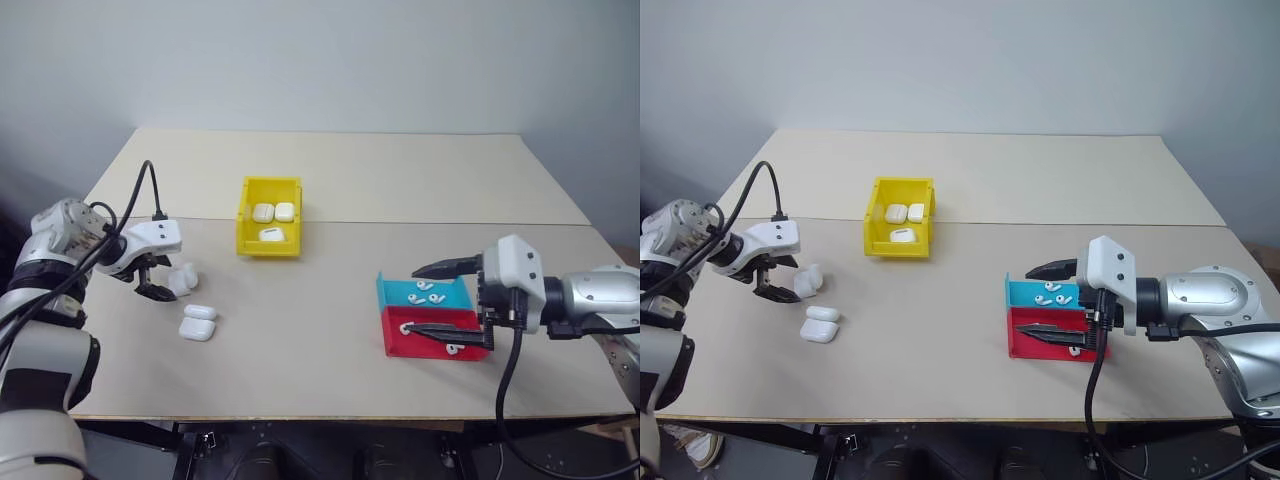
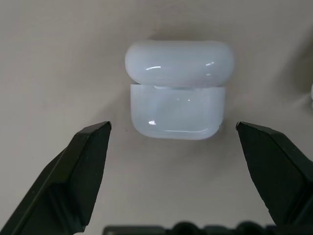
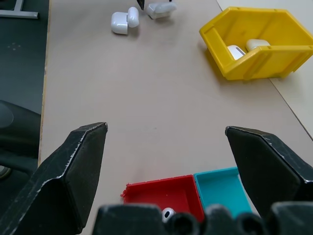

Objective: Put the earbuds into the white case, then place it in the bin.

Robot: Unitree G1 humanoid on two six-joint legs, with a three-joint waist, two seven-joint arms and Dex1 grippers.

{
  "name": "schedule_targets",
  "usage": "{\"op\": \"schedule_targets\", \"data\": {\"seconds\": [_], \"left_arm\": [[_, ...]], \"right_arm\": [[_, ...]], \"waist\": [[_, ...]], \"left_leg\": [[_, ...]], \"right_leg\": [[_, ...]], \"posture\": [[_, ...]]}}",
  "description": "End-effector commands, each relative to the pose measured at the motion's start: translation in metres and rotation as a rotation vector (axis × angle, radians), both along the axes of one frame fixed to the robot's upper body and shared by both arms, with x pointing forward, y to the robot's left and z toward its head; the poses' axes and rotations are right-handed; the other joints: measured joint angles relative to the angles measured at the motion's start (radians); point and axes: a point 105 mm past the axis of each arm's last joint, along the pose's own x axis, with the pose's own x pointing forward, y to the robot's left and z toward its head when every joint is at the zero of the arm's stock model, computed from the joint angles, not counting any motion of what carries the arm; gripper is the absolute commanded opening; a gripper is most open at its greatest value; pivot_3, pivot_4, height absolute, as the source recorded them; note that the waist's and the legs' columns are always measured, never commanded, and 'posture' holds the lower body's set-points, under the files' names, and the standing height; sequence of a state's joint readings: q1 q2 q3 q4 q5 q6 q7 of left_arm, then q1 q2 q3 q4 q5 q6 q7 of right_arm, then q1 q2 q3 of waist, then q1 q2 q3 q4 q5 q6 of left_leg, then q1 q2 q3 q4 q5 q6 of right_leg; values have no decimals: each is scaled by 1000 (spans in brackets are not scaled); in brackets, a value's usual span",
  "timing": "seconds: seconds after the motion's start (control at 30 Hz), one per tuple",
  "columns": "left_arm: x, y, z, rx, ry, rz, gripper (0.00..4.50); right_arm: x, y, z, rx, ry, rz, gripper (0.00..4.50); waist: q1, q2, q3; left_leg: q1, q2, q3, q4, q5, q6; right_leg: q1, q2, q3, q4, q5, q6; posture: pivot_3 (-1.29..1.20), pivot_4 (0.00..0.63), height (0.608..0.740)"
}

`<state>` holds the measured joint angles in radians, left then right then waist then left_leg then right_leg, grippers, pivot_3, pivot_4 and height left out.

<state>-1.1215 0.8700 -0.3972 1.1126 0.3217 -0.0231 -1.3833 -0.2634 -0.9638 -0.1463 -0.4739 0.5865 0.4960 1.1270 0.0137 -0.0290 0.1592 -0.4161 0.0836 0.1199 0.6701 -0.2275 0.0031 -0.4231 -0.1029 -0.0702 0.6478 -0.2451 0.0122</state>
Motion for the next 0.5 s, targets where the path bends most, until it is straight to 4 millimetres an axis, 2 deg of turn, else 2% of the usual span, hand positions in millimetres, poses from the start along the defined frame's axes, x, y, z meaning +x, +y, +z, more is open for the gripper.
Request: {"op": "schedule_targets", "data": {"seconds": [0.03, 0.5], "left_arm": [[5, -1, 9, 32, -22, -5, 4477], [7, 10, -11, 154, -22, 7, 4477]], "right_arm": [[-4, 0, 11, 1, -40, 2, 4500], [-5, 2, 11, 6, -32, 8, 4500]], "waist": [[-1, 0, 0], [-4, 1, -1]], "left_leg": [[0, 0, 0, 0, 0, 0], [2, 0, 0, 0, 0, 0]], "right_leg": [[0, 0, 0, 0, 0, 0], [1, 0, 0, 2, 0, 0]], "posture": [[0, 150, 740], [0, 150, 740]]}}
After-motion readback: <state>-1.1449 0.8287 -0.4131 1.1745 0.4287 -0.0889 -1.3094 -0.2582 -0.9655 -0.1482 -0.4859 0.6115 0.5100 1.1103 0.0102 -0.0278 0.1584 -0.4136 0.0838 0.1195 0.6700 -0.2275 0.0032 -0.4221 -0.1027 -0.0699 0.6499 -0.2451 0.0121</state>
